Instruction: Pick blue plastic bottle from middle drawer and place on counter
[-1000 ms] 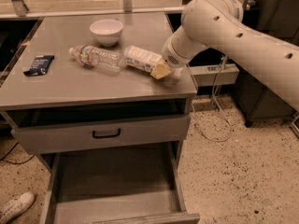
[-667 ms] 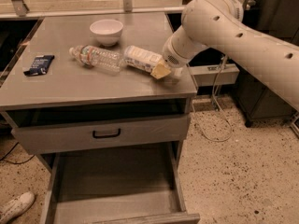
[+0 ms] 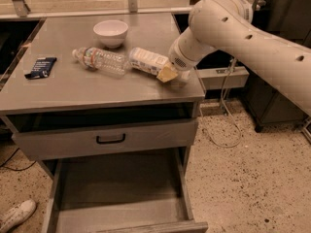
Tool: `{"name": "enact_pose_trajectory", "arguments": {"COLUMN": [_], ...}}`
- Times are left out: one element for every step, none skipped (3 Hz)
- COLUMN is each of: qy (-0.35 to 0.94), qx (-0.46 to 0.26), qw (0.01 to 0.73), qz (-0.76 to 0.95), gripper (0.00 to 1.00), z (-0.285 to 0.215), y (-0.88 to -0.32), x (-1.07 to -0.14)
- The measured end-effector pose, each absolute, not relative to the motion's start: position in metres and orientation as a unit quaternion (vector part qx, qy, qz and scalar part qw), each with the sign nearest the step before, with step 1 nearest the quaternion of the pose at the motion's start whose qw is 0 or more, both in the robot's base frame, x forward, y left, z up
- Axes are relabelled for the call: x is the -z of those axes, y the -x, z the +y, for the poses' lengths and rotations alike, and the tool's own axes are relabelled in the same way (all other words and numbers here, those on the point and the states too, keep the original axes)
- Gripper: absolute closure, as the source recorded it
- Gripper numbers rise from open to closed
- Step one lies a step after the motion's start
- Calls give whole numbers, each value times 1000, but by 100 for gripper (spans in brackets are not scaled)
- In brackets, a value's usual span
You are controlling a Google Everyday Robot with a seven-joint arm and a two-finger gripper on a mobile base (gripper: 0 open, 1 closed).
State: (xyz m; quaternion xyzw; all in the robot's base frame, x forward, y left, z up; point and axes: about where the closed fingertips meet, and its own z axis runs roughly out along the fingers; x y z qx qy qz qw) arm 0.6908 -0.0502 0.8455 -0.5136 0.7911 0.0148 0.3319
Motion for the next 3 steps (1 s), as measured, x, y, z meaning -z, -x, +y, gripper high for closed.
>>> {"name": "enact_pose_trajectory", "arguments": {"qy": [514, 514, 514], "qx": [-15, -15, -15], "qw": [332, 332, 332], "qz": [791, 791, 791], "gripper": [11, 0, 0], "z": [-50, -50, -50], "y": [-691, -691, -691], "x": [-845, -845, -845]}}
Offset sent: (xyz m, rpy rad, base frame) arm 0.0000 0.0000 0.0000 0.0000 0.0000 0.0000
